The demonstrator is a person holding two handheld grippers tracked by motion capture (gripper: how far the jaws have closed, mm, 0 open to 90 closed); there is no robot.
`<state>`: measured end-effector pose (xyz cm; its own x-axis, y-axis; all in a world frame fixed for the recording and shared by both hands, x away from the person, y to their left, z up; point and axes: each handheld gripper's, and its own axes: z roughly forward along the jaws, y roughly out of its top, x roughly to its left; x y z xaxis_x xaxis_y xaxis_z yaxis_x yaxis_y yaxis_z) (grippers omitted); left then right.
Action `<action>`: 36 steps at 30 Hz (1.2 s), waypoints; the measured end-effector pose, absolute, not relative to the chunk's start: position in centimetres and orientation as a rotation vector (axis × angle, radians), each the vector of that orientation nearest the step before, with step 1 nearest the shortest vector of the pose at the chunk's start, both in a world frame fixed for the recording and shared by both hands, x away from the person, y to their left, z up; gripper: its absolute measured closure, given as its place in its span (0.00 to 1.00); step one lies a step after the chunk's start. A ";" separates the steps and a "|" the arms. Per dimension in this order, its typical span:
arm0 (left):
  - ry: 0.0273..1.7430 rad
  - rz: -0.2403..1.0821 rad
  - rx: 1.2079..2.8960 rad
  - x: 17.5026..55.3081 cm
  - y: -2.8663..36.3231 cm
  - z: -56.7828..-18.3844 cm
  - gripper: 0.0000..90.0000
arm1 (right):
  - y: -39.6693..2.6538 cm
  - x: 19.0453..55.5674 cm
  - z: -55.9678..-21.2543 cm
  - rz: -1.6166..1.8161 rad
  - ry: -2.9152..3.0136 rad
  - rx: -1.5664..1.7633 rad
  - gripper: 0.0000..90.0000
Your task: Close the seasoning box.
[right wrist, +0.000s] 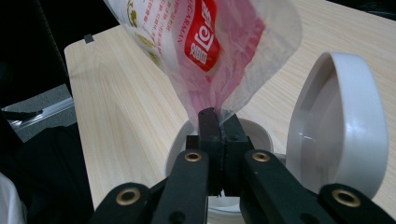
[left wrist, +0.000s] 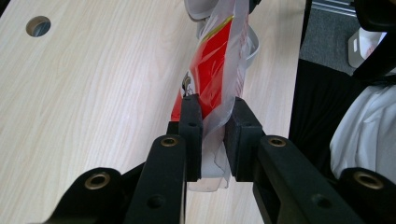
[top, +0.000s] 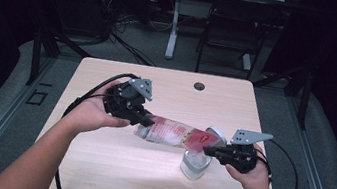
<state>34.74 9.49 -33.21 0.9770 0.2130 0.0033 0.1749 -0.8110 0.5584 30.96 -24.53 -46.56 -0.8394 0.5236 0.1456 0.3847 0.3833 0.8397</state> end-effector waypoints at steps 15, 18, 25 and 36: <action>0.260 0.091 2.543 34.8 9.3 -33.0 0.87 | -24.5 31.0 -46.6 1.447 2.491 0.829 1.00; 0.260 0.092 2.543 34.8 9.2 -33.0 0.88 | -24.5 31.0 -46.6 1.445 2.491 0.829 1.00; 0.262 0.092 2.539 34.8 9.2 -32.9 0.88 | -24.6 31.0 -46.6 1.445 2.491 0.831 1.00; 0.262 0.092 2.536 34.9 9.1 -32.9 0.88 | -24.6 31.0 -46.7 1.443 2.492 0.833 1.00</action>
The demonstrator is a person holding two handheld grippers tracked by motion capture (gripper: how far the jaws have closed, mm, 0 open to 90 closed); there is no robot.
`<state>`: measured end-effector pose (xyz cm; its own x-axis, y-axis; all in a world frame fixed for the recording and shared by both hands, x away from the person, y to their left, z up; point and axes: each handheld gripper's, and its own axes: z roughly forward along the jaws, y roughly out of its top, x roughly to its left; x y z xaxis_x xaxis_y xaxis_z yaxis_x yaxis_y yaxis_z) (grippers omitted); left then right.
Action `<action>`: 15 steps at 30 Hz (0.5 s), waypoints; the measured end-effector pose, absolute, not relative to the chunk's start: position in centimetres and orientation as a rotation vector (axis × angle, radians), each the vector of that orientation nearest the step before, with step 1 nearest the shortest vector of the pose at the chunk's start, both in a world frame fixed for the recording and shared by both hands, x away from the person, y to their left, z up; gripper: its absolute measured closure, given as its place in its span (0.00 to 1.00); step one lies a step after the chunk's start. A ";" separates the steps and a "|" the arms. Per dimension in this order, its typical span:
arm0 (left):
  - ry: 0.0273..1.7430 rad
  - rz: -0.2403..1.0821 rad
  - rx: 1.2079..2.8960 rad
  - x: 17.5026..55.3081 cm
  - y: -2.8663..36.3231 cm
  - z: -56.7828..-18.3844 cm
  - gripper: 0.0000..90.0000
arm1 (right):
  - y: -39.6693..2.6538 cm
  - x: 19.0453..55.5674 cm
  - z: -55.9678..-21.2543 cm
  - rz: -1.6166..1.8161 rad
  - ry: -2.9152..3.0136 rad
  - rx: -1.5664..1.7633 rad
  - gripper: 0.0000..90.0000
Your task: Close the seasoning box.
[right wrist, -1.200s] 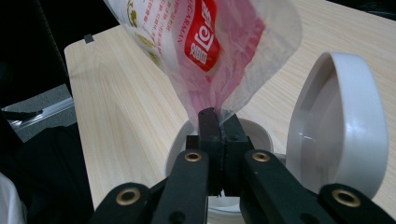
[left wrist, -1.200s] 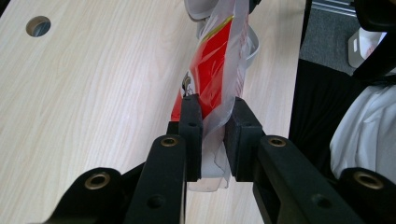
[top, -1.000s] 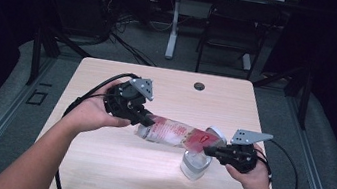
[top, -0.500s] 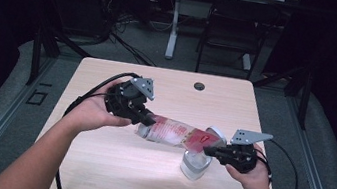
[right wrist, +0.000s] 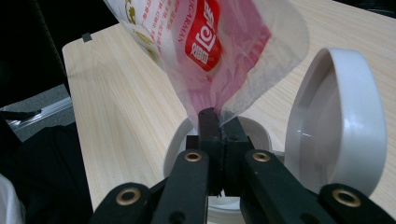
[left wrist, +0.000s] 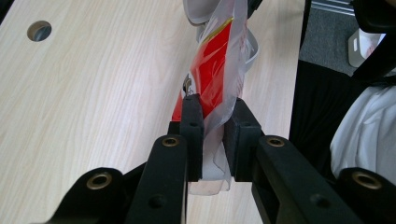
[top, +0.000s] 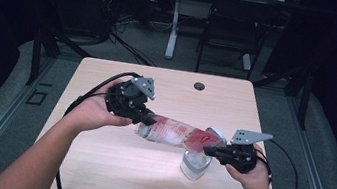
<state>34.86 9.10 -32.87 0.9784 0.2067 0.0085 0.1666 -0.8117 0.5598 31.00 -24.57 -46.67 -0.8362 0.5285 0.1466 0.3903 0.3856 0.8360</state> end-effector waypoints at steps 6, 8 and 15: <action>0.257 0.089 2.538 35.0 9.1 -32.8 0.88 | -24.6 31.0 -46.7 1.442 2.491 0.833 1.00; 0.256 0.089 2.538 34.9 9.1 -32.8 0.88 | -24.6 31.0 -46.7 1.442 2.491 0.834 1.00; 0.254 0.087 2.537 35.0 9.1 -32.8 0.89 | -24.6 31.0 -46.7 1.441 2.490 0.835 1.00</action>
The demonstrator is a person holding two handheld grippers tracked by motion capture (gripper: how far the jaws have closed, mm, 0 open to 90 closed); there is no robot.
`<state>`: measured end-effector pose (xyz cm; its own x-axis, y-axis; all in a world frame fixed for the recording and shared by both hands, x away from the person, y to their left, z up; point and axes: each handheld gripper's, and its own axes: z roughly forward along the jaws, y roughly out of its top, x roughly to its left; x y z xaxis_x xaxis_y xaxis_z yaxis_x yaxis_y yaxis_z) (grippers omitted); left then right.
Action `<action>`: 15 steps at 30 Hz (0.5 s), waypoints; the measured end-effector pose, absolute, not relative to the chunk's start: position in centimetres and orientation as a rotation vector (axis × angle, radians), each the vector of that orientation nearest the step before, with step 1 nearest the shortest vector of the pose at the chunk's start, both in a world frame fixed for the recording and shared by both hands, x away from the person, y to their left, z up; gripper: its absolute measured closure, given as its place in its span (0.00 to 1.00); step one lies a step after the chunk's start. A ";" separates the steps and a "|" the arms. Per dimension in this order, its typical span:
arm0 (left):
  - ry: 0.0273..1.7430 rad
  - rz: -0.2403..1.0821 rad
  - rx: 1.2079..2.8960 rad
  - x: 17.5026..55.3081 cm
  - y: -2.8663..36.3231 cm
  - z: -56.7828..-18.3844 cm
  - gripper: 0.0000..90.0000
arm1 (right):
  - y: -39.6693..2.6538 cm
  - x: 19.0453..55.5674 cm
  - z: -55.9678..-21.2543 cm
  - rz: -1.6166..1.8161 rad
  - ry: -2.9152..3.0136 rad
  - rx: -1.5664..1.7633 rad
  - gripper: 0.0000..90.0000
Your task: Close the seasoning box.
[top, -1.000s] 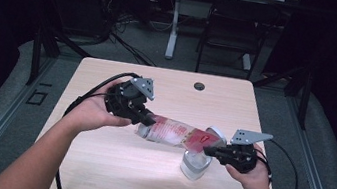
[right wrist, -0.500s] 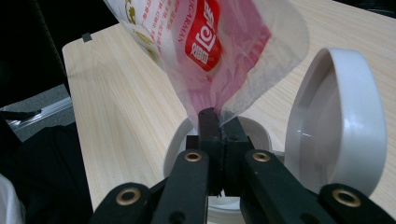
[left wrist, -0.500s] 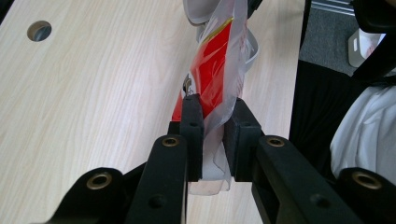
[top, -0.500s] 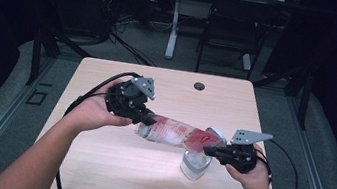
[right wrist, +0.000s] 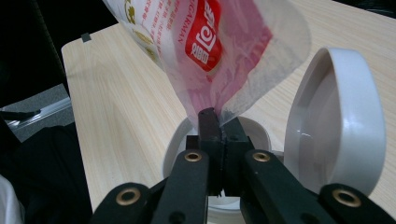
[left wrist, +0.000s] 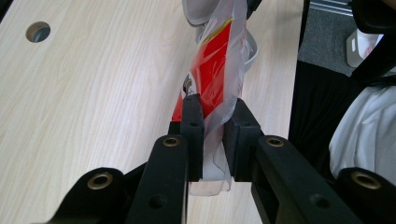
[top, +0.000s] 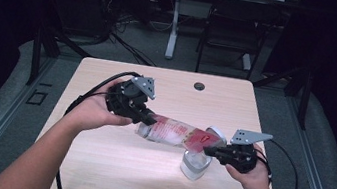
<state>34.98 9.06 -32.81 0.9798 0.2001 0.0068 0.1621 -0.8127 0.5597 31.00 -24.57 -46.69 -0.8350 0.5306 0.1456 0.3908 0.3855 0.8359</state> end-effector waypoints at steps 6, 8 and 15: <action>0.252 0.084 2.540 35.0 9.0 -32.8 0.89 | -24.6 31.0 -46.7 1.440 2.490 0.835 1.00; 0.253 0.083 2.540 35.0 9.0 -32.7 0.89 | -24.6 31.0 -46.7 1.440 2.490 0.835 1.00; 0.252 0.084 2.543 35.0 8.9 -32.7 0.89 | -24.6 31.0 -46.8 1.435 2.491 0.835 1.00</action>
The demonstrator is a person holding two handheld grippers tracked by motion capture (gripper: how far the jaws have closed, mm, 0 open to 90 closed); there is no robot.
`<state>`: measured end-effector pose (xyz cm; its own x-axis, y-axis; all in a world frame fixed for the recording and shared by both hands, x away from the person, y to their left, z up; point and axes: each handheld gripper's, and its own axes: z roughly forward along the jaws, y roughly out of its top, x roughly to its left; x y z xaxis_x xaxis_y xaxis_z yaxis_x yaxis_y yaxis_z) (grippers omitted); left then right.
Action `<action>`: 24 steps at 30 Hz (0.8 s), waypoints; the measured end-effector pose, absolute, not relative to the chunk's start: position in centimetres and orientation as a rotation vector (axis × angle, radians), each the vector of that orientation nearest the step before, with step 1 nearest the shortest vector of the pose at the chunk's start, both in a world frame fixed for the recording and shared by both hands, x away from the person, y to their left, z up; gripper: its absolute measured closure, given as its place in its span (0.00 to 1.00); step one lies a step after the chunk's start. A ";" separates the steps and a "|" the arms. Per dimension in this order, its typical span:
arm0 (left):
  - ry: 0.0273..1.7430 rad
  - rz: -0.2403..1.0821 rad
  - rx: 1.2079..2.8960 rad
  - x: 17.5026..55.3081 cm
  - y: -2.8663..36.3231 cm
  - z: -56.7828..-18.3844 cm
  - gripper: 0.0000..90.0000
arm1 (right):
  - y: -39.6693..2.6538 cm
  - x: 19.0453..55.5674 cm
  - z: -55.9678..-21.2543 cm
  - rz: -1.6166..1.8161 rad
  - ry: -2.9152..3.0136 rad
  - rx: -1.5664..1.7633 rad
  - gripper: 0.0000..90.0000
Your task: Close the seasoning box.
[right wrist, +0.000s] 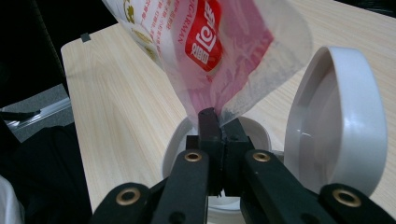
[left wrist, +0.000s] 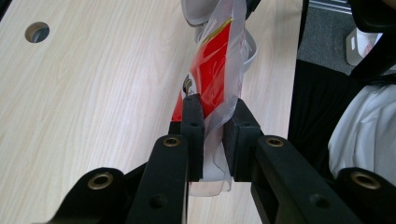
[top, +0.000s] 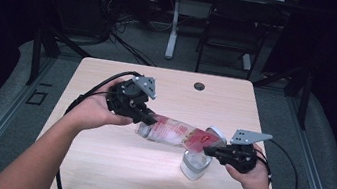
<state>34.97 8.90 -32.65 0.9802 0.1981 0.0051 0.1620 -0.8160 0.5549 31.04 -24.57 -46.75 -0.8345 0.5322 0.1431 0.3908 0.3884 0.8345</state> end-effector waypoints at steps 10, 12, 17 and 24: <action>0.248 0.087 2.547 34.9 8.7 -32.5 0.89 | -24.6 31.0 -46.8 1.436 2.489 0.839 1.00; 0.244 0.086 2.548 34.9 8.6 -32.4 0.89 | -24.6 31.1 -46.8 1.435 2.490 0.840 1.00; 0.241 0.088 2.544 34.9 8.6 -32.4 0.89 | -24.5 31.1 -46.9 1.431 2.491 0.839 1.00; 0.241 0.089 2.543 34.8 8.5 -32.3 0.89 | -24.6 31.1 -46.9 1.431 2.494 0.839 1.00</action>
<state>34.84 8.49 -32.34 0.9815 0.1910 0.0115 0.1525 -0.8169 0.5562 31.12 -24.56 -46.92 -0.8332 0.5337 0.1448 0.3943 0.3897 0.8323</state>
